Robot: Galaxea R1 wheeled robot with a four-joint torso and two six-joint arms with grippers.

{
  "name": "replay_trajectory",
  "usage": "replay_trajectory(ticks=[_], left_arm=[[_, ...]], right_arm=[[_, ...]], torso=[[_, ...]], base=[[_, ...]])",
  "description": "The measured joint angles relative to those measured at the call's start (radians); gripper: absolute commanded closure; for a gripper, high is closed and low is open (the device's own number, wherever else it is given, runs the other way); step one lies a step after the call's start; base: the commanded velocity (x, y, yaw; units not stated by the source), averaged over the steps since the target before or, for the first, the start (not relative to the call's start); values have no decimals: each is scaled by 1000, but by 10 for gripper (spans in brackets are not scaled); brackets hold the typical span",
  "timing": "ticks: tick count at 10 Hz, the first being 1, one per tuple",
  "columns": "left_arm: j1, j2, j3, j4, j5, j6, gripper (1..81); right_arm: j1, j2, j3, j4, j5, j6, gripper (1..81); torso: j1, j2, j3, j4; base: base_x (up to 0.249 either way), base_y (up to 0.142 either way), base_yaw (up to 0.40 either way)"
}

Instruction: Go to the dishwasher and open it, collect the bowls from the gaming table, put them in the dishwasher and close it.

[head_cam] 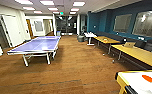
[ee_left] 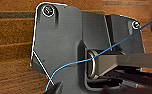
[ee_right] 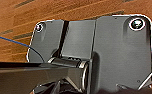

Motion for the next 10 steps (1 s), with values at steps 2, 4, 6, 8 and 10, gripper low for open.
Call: replay_trajectory(ticks=[2,4,6,8,10], left_arm=[[0,0,0,0,0,0,10],[0,1,0,0,0,0,10],[0,3,-1,0,0,0,10],[0,7,0,0,0,0,10],[-3,8,0,0,-1,0,10]], right_arm=[[0,0,0,0,0,0,10],[0,0,0,0,0,0,10],[0,1,0,0,0,0,10],[-3,2,0,0,0,0,10],[0,0,0,0,0,0,10]], torso=[[0,0,0,0],[0,0,0,0],[0,0,0,0],[0,0,0,0],[0,0,0,0]], base=[[138,0,0],[138,0,0],[138,0,0],[138,0,0],[138,0,0]])
